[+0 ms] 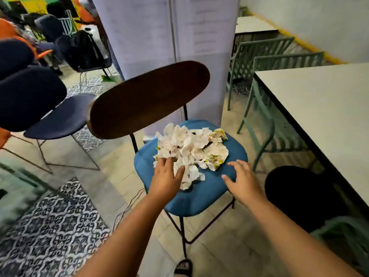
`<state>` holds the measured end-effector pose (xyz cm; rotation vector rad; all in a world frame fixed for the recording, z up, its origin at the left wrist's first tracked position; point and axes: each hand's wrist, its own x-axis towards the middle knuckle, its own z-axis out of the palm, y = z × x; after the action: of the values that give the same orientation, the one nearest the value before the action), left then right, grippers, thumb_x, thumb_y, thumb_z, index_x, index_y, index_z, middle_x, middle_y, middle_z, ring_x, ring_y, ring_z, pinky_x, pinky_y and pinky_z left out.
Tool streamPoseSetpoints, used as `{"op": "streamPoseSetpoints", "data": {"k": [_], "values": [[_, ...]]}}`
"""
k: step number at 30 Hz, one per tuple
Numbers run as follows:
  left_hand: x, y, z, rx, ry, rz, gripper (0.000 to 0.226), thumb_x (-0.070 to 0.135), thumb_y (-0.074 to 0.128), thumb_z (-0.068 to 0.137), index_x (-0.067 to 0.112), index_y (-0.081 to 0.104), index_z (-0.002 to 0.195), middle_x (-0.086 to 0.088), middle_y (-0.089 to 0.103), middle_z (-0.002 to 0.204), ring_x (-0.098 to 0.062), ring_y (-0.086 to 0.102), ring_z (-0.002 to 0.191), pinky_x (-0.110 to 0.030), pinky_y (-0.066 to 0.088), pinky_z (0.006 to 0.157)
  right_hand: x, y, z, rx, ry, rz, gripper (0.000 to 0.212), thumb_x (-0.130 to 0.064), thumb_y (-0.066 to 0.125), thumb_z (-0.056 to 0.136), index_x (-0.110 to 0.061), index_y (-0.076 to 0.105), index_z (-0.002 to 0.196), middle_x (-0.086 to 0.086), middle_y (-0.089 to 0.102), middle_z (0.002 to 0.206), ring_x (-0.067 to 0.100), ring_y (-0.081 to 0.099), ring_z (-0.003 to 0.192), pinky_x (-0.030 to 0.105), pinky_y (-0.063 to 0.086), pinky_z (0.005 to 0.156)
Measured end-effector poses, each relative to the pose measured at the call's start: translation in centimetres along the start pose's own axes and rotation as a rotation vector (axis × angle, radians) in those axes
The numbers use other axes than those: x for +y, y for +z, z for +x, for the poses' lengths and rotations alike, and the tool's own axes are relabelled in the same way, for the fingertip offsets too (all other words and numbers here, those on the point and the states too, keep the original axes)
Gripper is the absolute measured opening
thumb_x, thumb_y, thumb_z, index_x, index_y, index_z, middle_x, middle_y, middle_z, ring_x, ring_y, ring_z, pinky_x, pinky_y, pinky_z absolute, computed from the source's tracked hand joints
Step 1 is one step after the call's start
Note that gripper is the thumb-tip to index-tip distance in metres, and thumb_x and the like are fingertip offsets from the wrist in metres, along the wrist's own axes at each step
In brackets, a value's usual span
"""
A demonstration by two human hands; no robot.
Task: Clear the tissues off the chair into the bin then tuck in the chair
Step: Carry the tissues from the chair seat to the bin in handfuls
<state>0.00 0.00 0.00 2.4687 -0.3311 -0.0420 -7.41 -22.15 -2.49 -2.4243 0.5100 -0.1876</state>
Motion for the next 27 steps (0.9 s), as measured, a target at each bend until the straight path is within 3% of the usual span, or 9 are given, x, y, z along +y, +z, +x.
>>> {"op": "streamPoseSetpoints", "data": {"k": [3, 11, 17, 27], "values": [[-0.9, 1.1, 2.3, -0.096, 0.065, 0.041, 0.045, 0.045, 0.046, 0.096, 0.019, 0.047, 0.132, -0.005, 0.044, 0.133, -0.024, 0.046, 0.122, -0.033, 0.036, 0.101, -0.3, 2.4, 2.4, 0.014, 0.106, 0.001, 0.059, -0.031, 0.071, 0.081, -0.015, 0.048, 0.133, 0.010, 0.043, 0.139, 0.030, 0.045, 0.127, 0.036, 0.038, 0.103], [-2.3, 3.5, 8.1, -0.227, 0.219, 0.040, 0.044, 0.047, 0.046, 0.095, 0.021, 0.047, 0.132, -0.004, 0.045, 0.131, -0.022, 0.049, 0.118, -0.030, 0.040, 0.098, -0.4, 7.1, 7.8, -0.036, 0.237, -0.174, 0.097, -0.051, 0.075, 0.071, -0.014, 0.026, 0.146, 0.013, 0.032, 0.149, 0.034, 0.033, 0.135, 0.043, 0.031, 0.109], [-2.8, 4.0, 10.3, -0.240, 0.308, 0.014, 0.042, 0.046, 0.045, 0.096, 0.023, 0.049, 0.130, 0.000, 0.047, 0.125, -0.018, 0.051, 0.111, -0.027, 0.042, 0.093, -0.6, 9.0, 8.4, 0.023, 0.256, -0.225, 0.079, -0.051, 0.076, 0.069, -0.012, 0.049, 0.132, 0.012, 0.039, 0.135, 0.032, 0.041, 0.124, 0.040, 0.038, 0.104], [0.0, 5.5, 15.3, -0.268, 0.463, -0.043, 0.032, 0.038, 0.048, 0.097, 0.022, 0.053, 0.125, 0.001, 0.053, 0.121, -0.016, 0.054, 0.106, -0.032, 0.048, 0.091, 0.3, 9.1, 5.3, 0.038, 0.320, -0.103, 0.068, -0.047, 0.076, 0.070, -0.016, 0.054, 0.126, 0.005, 0.050, 0.120, 0.022, 0.049, 0.113, 0.032, 0.042, 0.095]]}}
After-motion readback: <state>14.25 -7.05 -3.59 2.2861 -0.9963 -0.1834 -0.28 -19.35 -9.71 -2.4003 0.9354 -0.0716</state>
